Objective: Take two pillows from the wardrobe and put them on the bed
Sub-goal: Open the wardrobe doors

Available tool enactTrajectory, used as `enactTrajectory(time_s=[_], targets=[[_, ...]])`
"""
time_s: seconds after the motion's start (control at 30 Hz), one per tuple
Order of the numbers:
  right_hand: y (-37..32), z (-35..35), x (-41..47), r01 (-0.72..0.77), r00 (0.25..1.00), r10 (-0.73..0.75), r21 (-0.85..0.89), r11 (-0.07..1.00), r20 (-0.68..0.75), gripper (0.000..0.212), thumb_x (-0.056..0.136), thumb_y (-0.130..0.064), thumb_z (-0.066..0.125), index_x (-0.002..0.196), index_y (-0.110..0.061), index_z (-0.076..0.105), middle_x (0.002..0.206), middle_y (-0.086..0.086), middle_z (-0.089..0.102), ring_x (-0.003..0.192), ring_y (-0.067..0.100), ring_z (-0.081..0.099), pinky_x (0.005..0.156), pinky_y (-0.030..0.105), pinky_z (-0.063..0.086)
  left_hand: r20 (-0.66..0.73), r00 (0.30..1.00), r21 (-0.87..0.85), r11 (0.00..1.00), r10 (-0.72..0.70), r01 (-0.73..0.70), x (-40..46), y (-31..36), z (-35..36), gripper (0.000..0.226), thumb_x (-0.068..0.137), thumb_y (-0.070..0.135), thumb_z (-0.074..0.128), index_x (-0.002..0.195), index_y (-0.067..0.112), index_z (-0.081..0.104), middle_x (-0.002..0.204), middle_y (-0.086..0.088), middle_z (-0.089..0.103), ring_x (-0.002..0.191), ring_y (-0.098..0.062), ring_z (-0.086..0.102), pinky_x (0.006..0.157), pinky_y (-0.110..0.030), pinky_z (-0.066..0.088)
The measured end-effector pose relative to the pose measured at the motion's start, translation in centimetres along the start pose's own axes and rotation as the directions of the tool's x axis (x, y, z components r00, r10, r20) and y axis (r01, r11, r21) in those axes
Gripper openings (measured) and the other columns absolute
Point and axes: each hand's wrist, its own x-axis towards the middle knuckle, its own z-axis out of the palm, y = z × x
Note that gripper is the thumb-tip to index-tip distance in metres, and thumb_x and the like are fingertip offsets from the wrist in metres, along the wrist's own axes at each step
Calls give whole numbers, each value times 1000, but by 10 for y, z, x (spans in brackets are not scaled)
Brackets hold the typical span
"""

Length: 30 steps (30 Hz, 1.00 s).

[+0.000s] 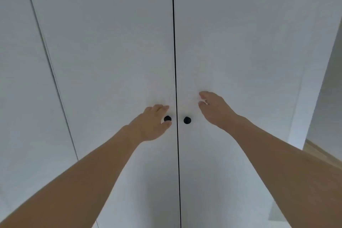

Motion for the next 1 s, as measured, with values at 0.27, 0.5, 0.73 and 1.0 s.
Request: enactTrajectory(time_s=[0.27,0.5,0.73,1.0], targets=[[-13,17,34,22,995,5,276,961,-96,31,98,-22,42,126,-20,55,120,-6,55,99,9,52,75,19,40,-155,971,-289,948,-181,130,14,2,46,26,95,21,47,120,24,50,115,9,53,84,-16,53,78,-28,43],[-38,27,47,102,993,-115,483,870,-3,29,98,-26,47,122,-16,58,113,-3,64,103,14,59,88,27,47,-404,854,-430,892,-328,139,-3,23,68,19,85,37,63,92,28,48,87,14,56,75,-6,52,65,-22,42],[-61,30,8,183,974,-227,592,785,-1,9,94,-20,57,100,-17,63,97,2,67,92,18,64,92,40,54,-616,691,-241,925,-379,292,-58,45,77,46,73,61,68,94,33,39,85,14,55,74,-8,55,64,-21,48],[-115,40,-62,322,887,-461,723,611,-5,12,87,-19,68,76,-17,63,79,8,69,75,26,67,78,50,56,-797,532,-94,929,-286,358,-157,40,71,54,67,48,70,106,24,42,95,8,52,75,-13,54,61,-26,48]])
